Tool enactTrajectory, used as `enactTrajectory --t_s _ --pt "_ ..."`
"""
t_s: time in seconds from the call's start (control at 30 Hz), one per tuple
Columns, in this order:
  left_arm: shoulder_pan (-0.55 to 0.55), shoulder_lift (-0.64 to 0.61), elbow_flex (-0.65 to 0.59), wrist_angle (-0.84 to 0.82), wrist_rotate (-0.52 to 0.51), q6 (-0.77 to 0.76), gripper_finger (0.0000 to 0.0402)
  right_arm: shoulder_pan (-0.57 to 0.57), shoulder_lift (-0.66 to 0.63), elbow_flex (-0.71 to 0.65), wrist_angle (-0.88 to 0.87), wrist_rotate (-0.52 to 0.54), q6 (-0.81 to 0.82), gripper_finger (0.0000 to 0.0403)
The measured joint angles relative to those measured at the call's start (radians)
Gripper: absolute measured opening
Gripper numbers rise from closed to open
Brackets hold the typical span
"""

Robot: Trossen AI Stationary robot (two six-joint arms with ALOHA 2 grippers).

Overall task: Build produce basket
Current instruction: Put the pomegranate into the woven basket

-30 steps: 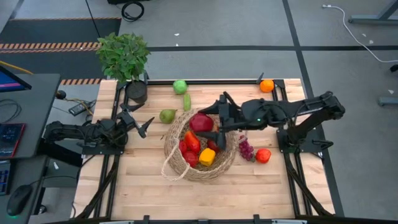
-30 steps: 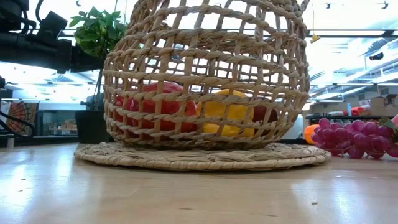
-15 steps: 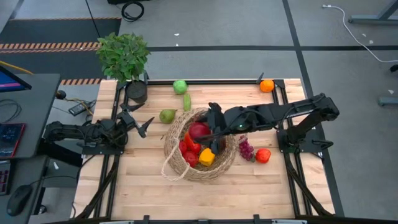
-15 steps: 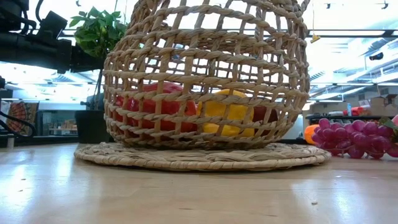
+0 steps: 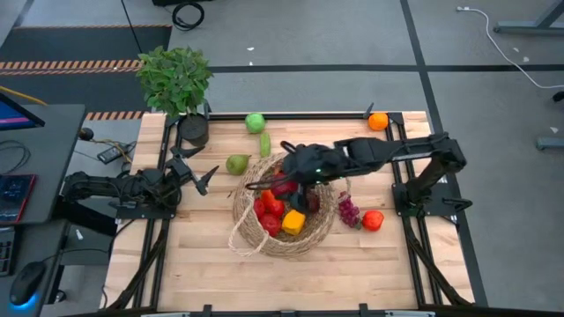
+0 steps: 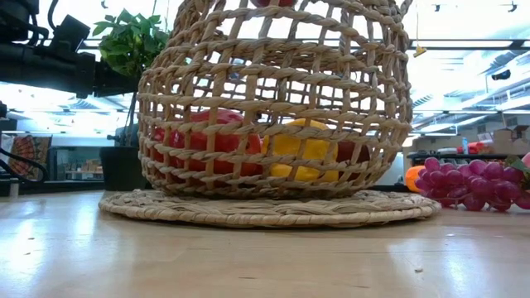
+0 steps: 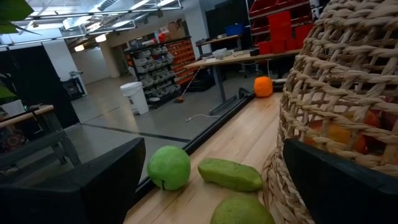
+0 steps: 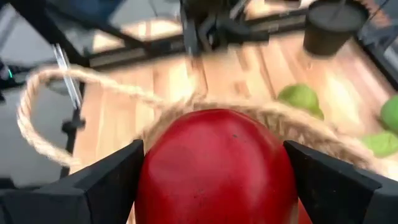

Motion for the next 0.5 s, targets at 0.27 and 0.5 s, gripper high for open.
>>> enactTrajectory --t_s 0.27,0.5 --pt "0.000 0.000 0.000 -0.001 0.000 0.000 0.0388 0.009 0.129 0.099 -0.200 -0.048 0.037 0.0378" --pt "0.000 0.000 0.000 -0.001 0.000 0.000 0.0388 0.027 0.212 0.087 -0.222 -0.018 0.146 0.0378"
